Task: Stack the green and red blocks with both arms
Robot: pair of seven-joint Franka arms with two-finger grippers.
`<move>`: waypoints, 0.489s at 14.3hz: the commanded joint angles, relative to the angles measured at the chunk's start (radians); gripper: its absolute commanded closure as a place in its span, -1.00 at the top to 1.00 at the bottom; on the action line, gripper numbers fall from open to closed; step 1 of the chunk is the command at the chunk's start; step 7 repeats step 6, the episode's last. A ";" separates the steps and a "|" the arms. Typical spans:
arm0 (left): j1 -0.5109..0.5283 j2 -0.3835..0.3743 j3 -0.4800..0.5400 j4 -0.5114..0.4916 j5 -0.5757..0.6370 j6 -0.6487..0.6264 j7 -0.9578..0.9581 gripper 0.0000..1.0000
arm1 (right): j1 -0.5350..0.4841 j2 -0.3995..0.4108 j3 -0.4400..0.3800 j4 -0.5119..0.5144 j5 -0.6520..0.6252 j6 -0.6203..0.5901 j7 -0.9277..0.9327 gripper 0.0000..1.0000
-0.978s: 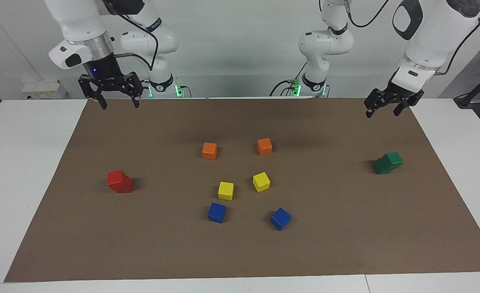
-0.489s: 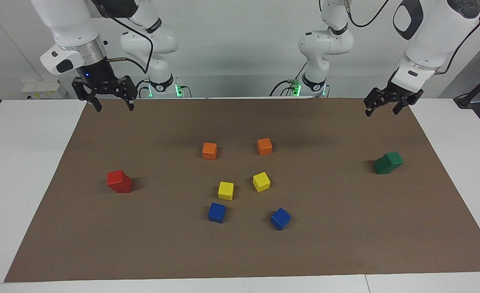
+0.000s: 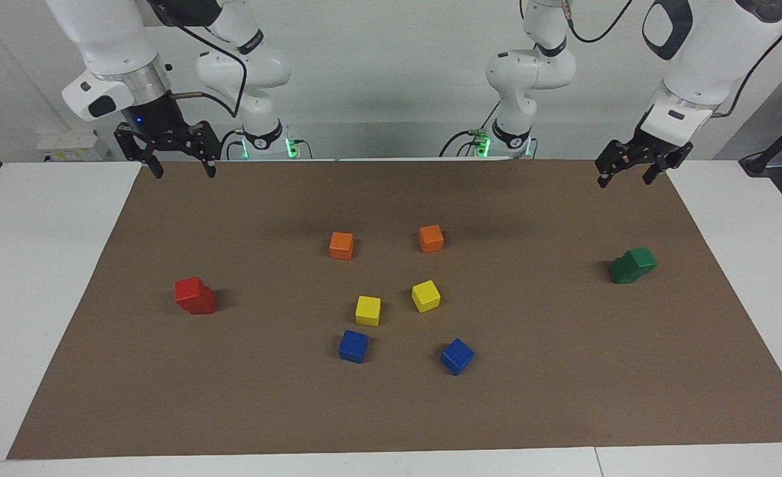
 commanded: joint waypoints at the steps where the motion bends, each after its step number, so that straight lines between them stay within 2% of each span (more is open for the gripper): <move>1: 0.000 -0.010 0.005 0.001 -0.007 -0.002 0.014 1.00 | -0.026 0.001 0.015 0.009 -0.021 -0.052 0.016 1.00; 7: 0.002 -0.011 0.005 0.001 -0.007 0.004 0.015 1.00 | -0.043 -0.001 0.015 0.012 -0.065 -0.069 0.014 1.00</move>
